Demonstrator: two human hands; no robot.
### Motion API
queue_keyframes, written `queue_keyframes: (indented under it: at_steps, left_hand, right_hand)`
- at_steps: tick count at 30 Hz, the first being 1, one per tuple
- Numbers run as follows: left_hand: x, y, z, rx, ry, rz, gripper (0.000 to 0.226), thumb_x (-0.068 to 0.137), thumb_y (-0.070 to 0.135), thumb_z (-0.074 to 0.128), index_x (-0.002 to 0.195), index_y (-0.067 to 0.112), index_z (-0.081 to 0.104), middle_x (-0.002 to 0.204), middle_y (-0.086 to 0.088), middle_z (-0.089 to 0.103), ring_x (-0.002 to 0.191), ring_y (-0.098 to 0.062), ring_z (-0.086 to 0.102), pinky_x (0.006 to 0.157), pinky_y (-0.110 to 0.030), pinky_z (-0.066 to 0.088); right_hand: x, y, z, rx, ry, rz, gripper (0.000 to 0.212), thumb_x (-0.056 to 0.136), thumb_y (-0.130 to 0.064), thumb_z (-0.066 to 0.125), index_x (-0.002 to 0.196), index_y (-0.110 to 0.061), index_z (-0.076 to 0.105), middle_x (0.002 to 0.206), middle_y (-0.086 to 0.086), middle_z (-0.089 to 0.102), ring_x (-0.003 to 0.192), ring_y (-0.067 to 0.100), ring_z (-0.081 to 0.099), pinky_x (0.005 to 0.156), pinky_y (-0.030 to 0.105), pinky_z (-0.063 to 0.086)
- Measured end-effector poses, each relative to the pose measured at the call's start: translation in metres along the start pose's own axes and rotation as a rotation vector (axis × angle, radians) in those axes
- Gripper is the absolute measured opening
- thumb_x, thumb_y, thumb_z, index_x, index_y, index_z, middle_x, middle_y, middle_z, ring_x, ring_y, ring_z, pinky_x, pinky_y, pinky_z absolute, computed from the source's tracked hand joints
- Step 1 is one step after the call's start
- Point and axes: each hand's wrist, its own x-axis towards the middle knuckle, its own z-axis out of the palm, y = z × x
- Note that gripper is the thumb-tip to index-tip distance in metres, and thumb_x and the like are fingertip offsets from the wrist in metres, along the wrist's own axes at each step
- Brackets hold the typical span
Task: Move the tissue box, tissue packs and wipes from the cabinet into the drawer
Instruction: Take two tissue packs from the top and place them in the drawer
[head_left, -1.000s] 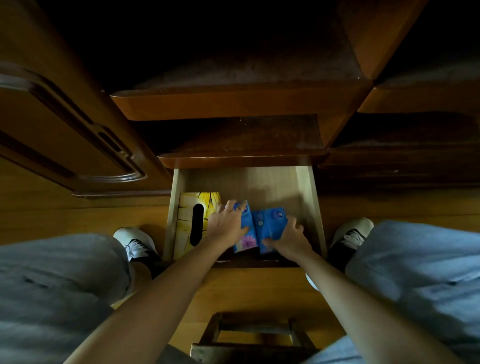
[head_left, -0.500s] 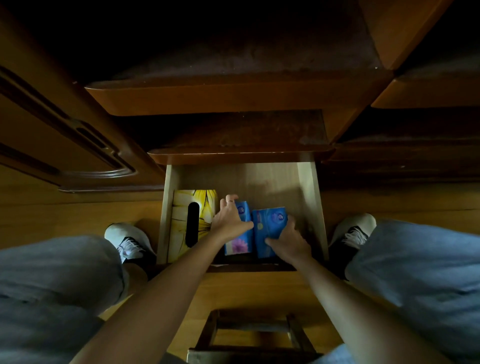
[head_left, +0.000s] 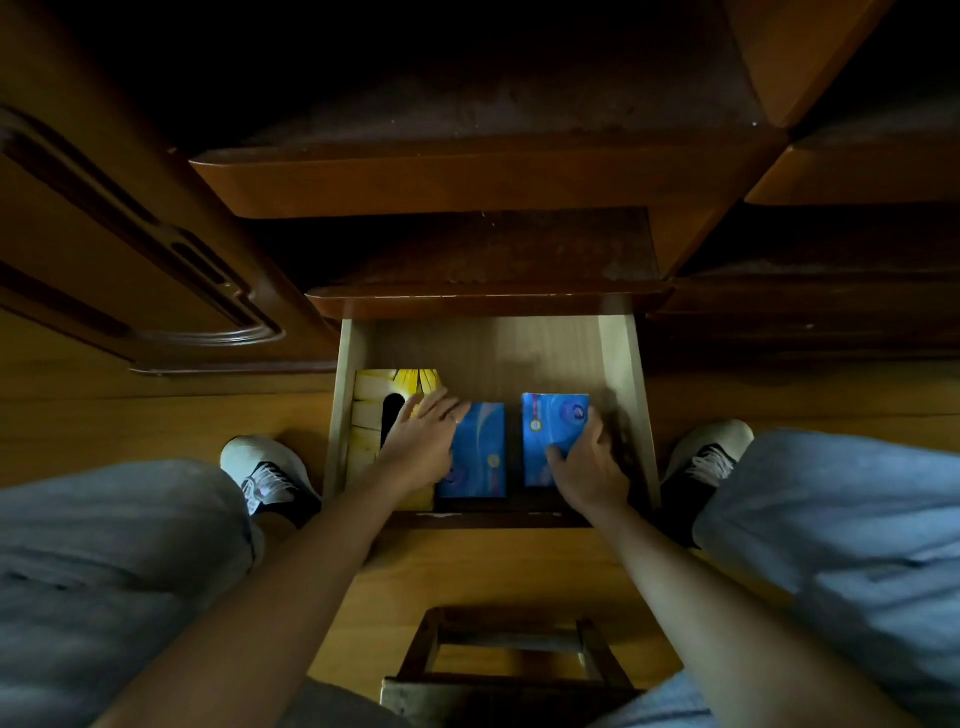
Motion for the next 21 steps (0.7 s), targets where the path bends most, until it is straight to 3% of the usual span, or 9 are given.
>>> queue_keyframes:
  at_steps: [3, 7, 13, 21]
  left_hand:
    - [-0.008, -0.003, 0.008, -0.002, -0.044, 0.032, 0.097, 0.089, 0.05, 0.065, 0.162, 0.019, 0.008, 0.168, -0.004, 0.017, 0.156, -0.021, 0.002, 0.123, -0.051, -0.005]
    - [0.004, 0.012, 0.002, 0.007, -0.061, -0.024, 0.114, 0.077, 0.082, 0.056, 0.16, 0.021, 0.008, 0.162, -0.009, 0.026, 0.152, -0.029, 0.017, 0.123, -0.06, 0.001]
    - [0.007, 0.017, 0.0, 0.1, -0.105, -0.027, 0.103, 0.076, 0.076, 0.063, 0.153, 0.017, 0.03, 0.152, -0.01, 0.035, 0.146, -0.028, 0.031, 0.123, -0.059, 0.0]
    - [0.002, 0.023, 0.003, 0.181, -0.065, -0.033, 0.097, 0.082, 0.07, 0.064, 0.152, 0.011, 0.033, 0.15, -0.012, 0.041, 0.142, -0.03, 0.037, 0.125, -0.053, 0.007]
  right_hand:
    - [0.0, 0.001, -0.003, 0.007, -0.011, -0.019, 0.09, 0.093, -0.039, 0.065, 0.159, -0.022, 0.006, 0.139, 0.016, 0.052, 0.114, 0.034, 0.061, 0.076, 0.042, 0.045]
    - [0.002, 0.001, -0.013, 0.01, -0.214, -0.103, 0.114, 0.084, -0.034, 0.079, 0.159, -0.033, -0.007, 0.148, 0.012, 0.048, 0.129, 0.035, 0.053, 0.098, 0.052, 0.045]
    - [0.007, -0.004, -0.022, -0.097, -0.369, -0.211, 0.11, 0.081, -0.027, 0.082, 0.159, -0.03, 0.005, 0.15, 0.008, 0.048, 0.132, 0.032, 0.051, 0.104, 0.053, 0.045]
    - [-0.001, 0.006, -0.018, -0.224, -0.345, -0.279, 0.107, 0.085, -0.03, 0.079, 0.158, -0.033, 0.001, 0.14, 0.006, 0.056, 0.118, 0.027, 0.061, 0.095, 0.045, 0.051]
